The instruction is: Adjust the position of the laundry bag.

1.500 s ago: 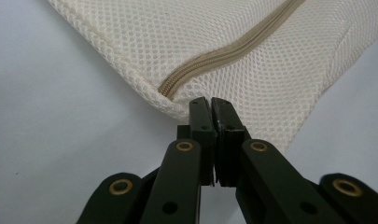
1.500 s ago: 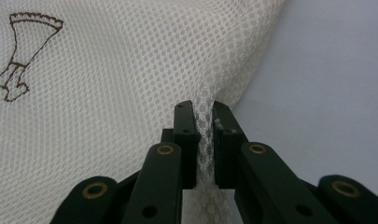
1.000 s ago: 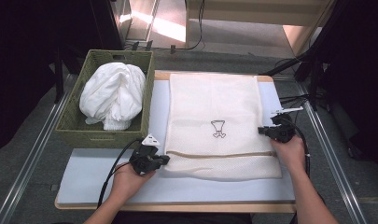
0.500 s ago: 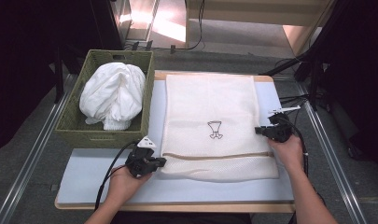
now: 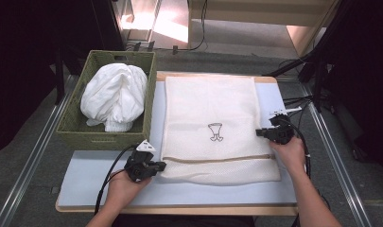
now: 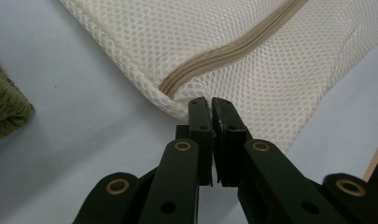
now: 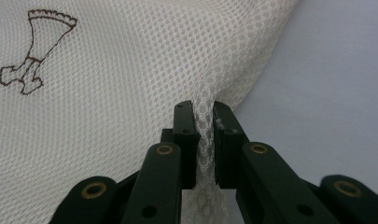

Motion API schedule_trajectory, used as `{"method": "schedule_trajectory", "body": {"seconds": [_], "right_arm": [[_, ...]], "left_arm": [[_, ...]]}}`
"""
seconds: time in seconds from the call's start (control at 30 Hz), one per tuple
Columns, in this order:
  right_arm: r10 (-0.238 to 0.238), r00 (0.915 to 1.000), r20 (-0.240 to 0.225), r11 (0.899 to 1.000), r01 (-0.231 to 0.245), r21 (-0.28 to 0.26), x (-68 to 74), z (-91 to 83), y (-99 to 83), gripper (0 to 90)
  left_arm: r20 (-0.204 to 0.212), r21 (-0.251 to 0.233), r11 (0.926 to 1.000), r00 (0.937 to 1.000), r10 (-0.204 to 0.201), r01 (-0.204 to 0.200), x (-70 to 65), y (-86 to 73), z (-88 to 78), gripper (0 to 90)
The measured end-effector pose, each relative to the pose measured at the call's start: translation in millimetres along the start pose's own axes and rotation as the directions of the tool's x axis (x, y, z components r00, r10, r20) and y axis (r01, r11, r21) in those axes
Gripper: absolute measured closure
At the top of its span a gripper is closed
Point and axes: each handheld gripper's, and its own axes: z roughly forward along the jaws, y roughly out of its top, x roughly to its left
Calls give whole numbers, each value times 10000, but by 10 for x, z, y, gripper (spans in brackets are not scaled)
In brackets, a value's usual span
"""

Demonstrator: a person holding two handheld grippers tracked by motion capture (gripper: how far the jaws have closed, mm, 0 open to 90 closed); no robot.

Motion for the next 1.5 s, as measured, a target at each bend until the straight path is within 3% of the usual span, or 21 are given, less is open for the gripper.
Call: {"method": "schedule_trajectory", "body": {"seconds": [0.1,0.27,0.5,0.63,0.7,0.77,0.97,1.1,1.23,1.5], "right_arm": [[42,10000,-53,10000,-42,8,15,-2,-1,829],[-5,9999,-101,10000,4,-27,35,-15,-2,824],[12,10000,-93,9999,-11,161,12,20,-16,801],[103,9999,-93,9999,-101,128,-9,0,-20,717],[-33,10000,-22,10000,33,29,-7,-36,-18,644],[26,10000,-17,9999,-26,-150,-14,-81,-21,622],[28,9999,-144,9969,-39,-786,15,-228,-23,583],[-299,9994,-171,9947,281,-985,90,-311,-50,527],[-455,9988,-165,9929,434,-1108,115,-382,-102,513],[-249,9995,-192,9916,222,-1275,81,-530,-257,506]], "left_arm": [[-70,95,10000,10000,2,-1,2,-6,-6,878],[32,155,9991,9992,-396,396,30,-25,-4,875],[177,188,9990,9990,-404,400,43,-22,-1,834],[281,9,9978,9974,-662,662,52,-2,-41,776],[261,-171,9980,9979,-601,605,36,15,-64,723],[386,-372,9988,9988,-290,305,16,44,-105,688],[773,-536,9983,9968,-182,224,21,89,-146,612],[778,-714,9972,9966,260,-204,-21,122,-175,554],[970,-774,9967,9948,312,-237,-37,152,-173,507],[1129,-816,9963,9930,346,-254,-47,208,-140,367]]}}
